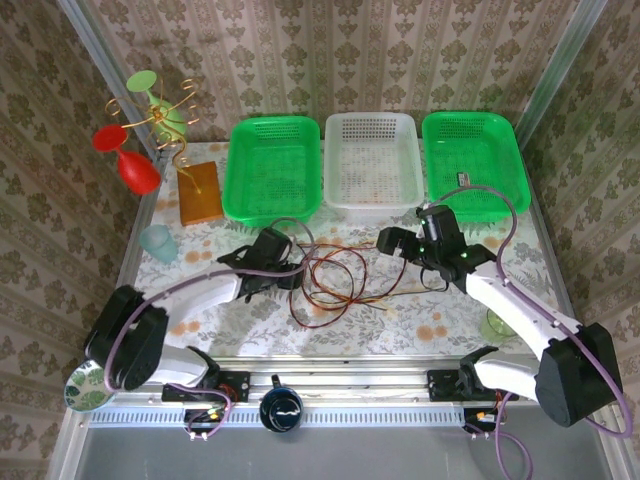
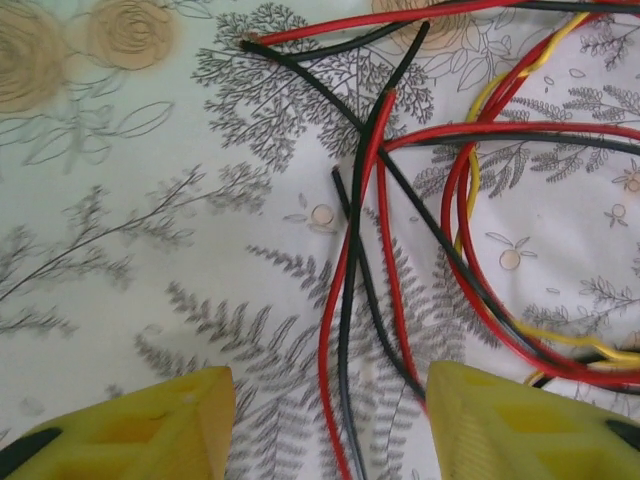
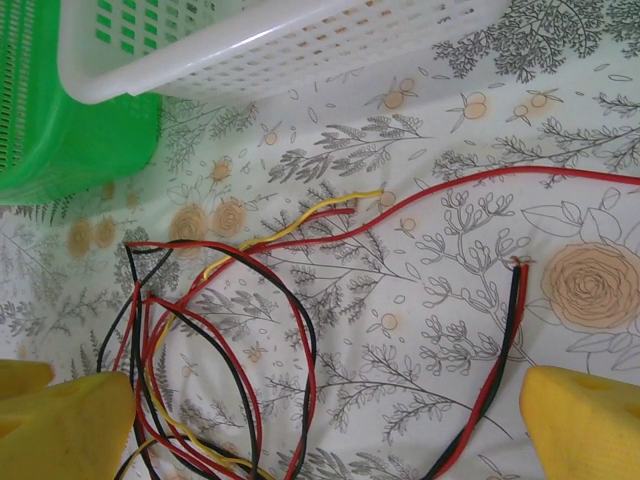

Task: Untangle the cables

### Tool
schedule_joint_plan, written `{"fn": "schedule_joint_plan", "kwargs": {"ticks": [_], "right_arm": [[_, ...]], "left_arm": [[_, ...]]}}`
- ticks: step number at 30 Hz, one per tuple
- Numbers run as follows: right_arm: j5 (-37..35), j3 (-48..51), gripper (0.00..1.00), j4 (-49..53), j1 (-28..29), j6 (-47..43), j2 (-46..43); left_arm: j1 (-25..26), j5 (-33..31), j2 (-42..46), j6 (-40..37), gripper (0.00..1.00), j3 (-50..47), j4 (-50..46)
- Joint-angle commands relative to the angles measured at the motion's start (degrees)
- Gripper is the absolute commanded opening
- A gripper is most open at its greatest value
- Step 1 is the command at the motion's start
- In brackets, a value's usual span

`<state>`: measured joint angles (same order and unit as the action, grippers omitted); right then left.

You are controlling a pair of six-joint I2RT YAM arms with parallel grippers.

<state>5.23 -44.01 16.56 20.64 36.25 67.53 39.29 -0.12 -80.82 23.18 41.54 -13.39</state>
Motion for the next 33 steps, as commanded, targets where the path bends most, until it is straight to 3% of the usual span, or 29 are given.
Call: {"fn": "schedule_joint_plan", "kwargs": {"ticks": [1, 7, 14, 17, 26, 33], "right_arm": [[1.39, -2.37, 1.0, 0.36, 0.49, 0.29, 1.0], [1.36, -2.08, 1.0, 0.86, 0.54, 0.03, 1.27], [1.71, -2.68, 1.0, 0.99, 0.54, -0.51, 1.38], [1.83, -3.34, 1.0, 0.9, 0.54, -0.62, 1.38], [2.48, -2.85, 1.0, 0.26, 0.54, -0.35, -1.87], [4.25, -1.97, 1.0, -0.28, 0.54, 0.83, -6.09]], "left_arm": [[-0.15, 2.9, -4.05, 1.5, 0.45, 3.63, 1.61], [0.17, -0.88, -10.5, -0.72, 0.33, 8.75, -4.86], [0.5, -2.42, -12.04, -1.45, 0.07, 9.2, -4.82], [1.73, -4.17, -11.59, -2.47, 0.01, 9.27, -4.71], [5.99, -11.72, -3.06, -4.45, 0.0, 12.35, -11.75], [8.33, -11.16, 6.97, -3.03, 0.0, 18.93, -18.25]]}}
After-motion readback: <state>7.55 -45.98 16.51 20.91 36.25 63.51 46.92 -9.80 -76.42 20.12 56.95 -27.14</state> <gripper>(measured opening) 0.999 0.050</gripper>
